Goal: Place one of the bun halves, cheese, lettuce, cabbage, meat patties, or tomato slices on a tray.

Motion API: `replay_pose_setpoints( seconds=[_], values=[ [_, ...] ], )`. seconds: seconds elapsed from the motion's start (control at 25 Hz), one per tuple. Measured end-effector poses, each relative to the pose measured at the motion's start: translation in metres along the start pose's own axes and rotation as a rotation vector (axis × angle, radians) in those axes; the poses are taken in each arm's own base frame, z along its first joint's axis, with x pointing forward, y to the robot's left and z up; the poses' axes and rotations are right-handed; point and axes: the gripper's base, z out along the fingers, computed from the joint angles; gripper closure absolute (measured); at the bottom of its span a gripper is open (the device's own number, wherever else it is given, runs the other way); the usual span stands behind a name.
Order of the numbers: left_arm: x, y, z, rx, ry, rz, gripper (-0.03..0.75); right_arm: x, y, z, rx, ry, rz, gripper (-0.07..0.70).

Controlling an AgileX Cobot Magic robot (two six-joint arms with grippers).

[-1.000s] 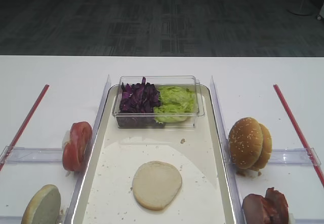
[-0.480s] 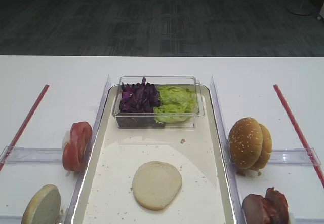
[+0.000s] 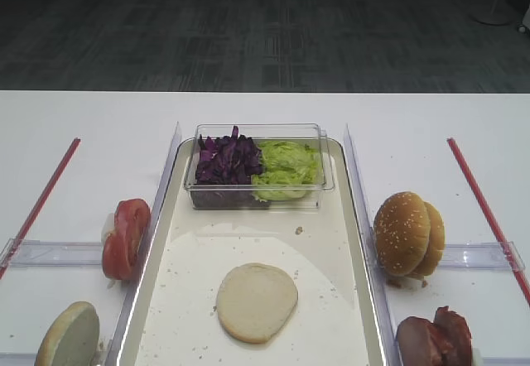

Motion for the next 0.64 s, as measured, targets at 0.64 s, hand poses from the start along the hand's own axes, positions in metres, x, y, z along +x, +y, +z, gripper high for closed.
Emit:
replay_pose_setpoints(
  seconds=[0.64],
  values=[
    [0.0, 0.0, 0.0, 0.0, 0.0, 0.0, 0.117, 0.0, 0.0, 0.0, 0.0, 0.0, 0.0, 0.061]
  ],
)
